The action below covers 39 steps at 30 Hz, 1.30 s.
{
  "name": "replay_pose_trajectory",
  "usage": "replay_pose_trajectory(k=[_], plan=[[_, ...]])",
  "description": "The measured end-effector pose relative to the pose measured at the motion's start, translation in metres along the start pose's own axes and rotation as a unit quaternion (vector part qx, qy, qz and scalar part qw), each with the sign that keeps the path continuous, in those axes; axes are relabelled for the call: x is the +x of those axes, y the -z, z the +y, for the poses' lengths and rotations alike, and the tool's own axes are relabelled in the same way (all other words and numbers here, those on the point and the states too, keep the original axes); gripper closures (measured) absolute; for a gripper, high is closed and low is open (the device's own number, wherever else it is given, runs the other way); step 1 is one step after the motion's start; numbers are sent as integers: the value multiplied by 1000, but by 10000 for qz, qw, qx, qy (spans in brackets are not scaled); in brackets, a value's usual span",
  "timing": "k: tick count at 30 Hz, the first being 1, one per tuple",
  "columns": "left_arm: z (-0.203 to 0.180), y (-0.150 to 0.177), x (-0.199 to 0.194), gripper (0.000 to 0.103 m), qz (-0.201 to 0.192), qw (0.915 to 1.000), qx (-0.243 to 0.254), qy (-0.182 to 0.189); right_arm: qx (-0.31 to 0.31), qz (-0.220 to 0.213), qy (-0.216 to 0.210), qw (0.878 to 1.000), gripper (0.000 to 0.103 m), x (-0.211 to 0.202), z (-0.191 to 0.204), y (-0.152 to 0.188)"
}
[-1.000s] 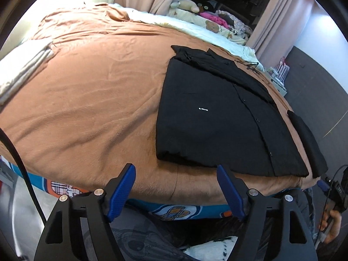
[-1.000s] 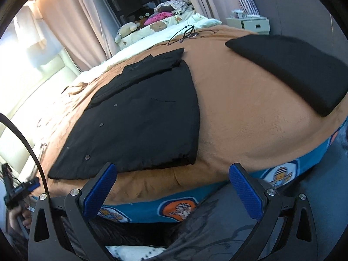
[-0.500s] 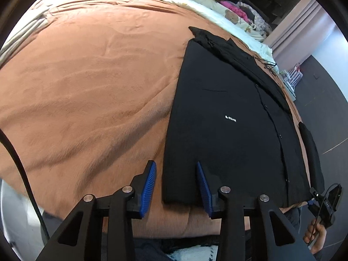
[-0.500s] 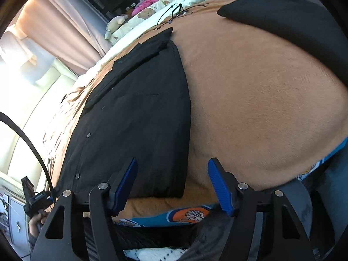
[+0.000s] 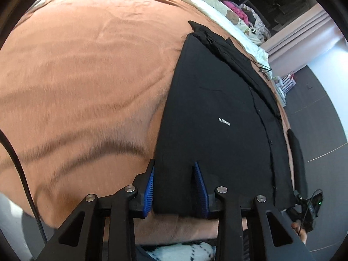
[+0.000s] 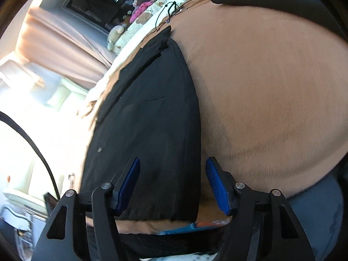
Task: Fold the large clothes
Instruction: 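Lower both tools onto the hem edge of the black shirt, then grasp the shirt hem with both tools and lift it up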
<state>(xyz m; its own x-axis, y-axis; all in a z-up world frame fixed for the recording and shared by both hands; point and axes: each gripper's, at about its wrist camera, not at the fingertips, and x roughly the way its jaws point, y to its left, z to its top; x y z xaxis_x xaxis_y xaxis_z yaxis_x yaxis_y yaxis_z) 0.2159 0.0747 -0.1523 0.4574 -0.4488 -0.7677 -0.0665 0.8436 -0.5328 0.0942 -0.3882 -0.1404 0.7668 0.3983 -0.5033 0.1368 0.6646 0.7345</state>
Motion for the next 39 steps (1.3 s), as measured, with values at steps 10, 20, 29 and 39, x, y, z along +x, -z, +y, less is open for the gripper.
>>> replay_pose_trajectory(k=[10,20,29,39], plan=[[-5,3,-19,87,-381,9992,13,-110,382,-125,-101,9991,89,-8,-10,4],[-22,2,-76,91,-960,9952,158,53,-341,-603,-376,9969,93,-58,42,18],[-31,36,-135,91,-1298,9909,230,257,-620,-756,-593,9934,93,-109,47,56],[-34,83,-197,91,-1629,9850,347,457,-789,-863,-730,9905,93,-155,48,93]])
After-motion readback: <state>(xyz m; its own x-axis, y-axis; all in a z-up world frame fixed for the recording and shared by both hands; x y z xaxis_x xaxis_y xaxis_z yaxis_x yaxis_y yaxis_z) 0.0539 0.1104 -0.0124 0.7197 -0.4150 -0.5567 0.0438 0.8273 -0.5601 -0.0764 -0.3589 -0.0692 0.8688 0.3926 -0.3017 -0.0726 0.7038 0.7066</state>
